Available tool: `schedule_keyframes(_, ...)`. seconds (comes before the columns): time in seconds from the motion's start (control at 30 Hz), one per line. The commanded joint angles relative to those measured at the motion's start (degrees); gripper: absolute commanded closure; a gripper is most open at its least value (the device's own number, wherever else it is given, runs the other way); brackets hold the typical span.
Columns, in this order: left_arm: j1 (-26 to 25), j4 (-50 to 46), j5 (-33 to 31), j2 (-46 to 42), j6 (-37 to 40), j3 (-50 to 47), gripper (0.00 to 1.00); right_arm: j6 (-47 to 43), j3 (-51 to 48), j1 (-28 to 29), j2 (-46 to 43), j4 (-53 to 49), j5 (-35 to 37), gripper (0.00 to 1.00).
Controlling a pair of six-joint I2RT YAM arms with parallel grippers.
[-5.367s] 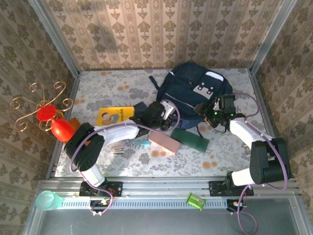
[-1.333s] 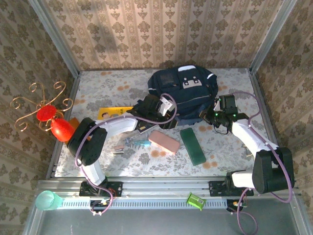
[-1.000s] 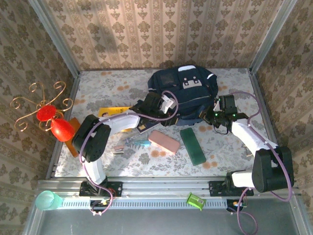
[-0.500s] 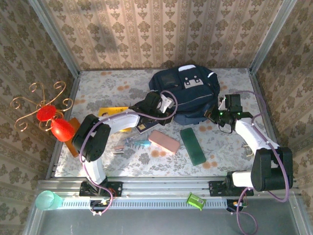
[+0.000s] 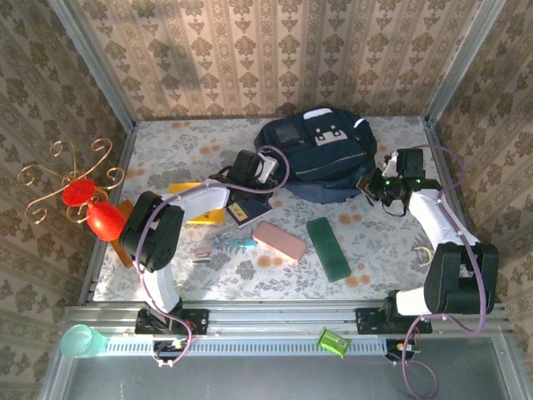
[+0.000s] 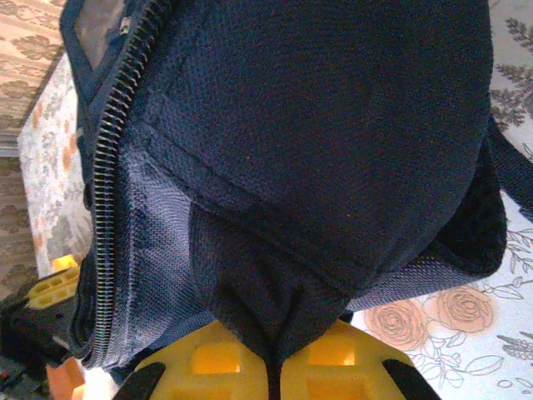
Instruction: Pack books, pencil case, and school supplies into a backpack
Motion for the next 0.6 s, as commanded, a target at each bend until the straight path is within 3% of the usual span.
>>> schedule_keyframes(0.0,3.48,-3.94,-6.99,3.08,1.4,3.91,1.0,-2.42,4.04,-2.35,-0.12,-0.07,-1.22,1.0)
schedule_keyframes(0.57,12.3,-5.42,1.07,12.94,1.95,14.76,1.0,-6.79,7.88,-3.6,-0.32,-5.36,-6.47,1.0)
